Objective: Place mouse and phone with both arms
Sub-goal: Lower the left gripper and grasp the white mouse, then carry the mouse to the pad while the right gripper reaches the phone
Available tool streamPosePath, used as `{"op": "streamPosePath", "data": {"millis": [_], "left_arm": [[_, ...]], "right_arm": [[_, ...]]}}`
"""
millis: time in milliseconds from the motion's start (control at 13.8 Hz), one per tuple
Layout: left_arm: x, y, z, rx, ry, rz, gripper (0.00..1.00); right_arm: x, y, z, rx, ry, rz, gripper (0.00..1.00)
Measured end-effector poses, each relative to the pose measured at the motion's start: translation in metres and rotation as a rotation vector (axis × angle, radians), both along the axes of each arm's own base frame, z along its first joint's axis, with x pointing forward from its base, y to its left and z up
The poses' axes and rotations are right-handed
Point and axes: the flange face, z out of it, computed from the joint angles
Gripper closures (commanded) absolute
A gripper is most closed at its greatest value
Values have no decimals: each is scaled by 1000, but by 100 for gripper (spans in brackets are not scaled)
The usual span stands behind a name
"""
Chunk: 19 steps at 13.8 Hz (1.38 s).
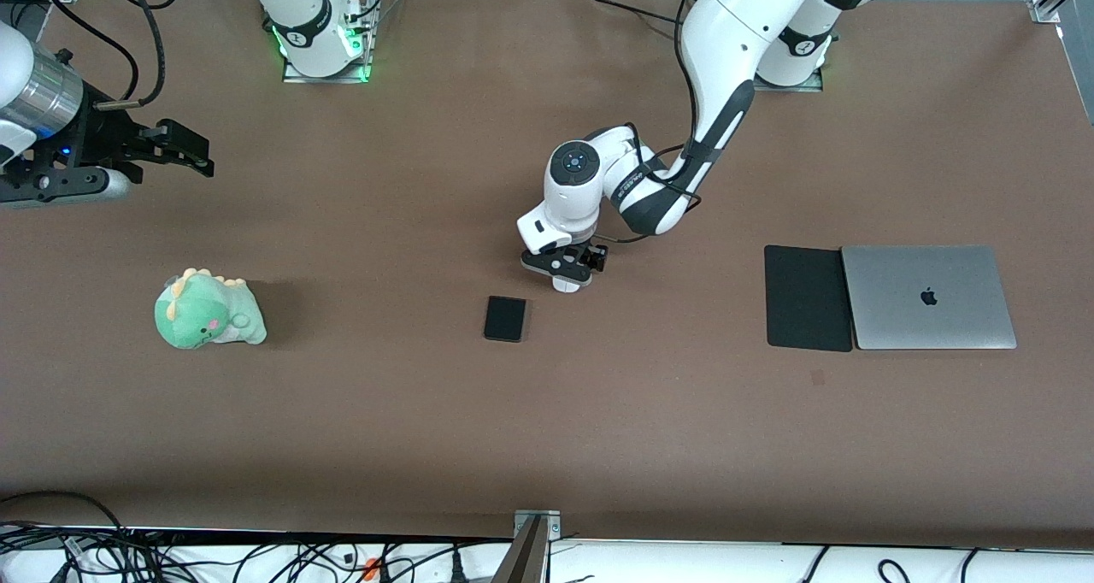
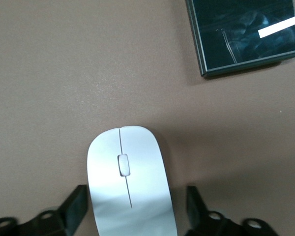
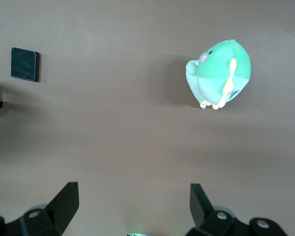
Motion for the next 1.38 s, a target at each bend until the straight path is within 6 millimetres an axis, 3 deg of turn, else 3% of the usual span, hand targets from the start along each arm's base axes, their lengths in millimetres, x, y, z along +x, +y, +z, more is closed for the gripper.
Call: {"op": "streamPosePath", "data": {"millis": [290,435,653,798,944,1089,1234,1379], "left_arm": [[11,11,17,68,30,29,86],[36,46,54,155,68,97,84],[82,139,117,233,140,261,84],[108,218,128,274,224,298,84],[132,302,121,263,283,313,84],[144,371,109,236,322,298,83],[149,431,85,193,352,270,83],[147,471,60,151,373,249,83]], "right_arm": [[4,4,-7,0,4,7,0],[6,14,-13,0,15,24,0],[10,25,-27,-4,37,14,0],[18,43,-47,-10,41,-21,0],[25,79,-77,-18,39,-51,0],[32,119,-112,-23,30,-78,0],[39,162,-152,-21,8,-99,0],[42,208,-195,-9,-27,-121,0]]}}
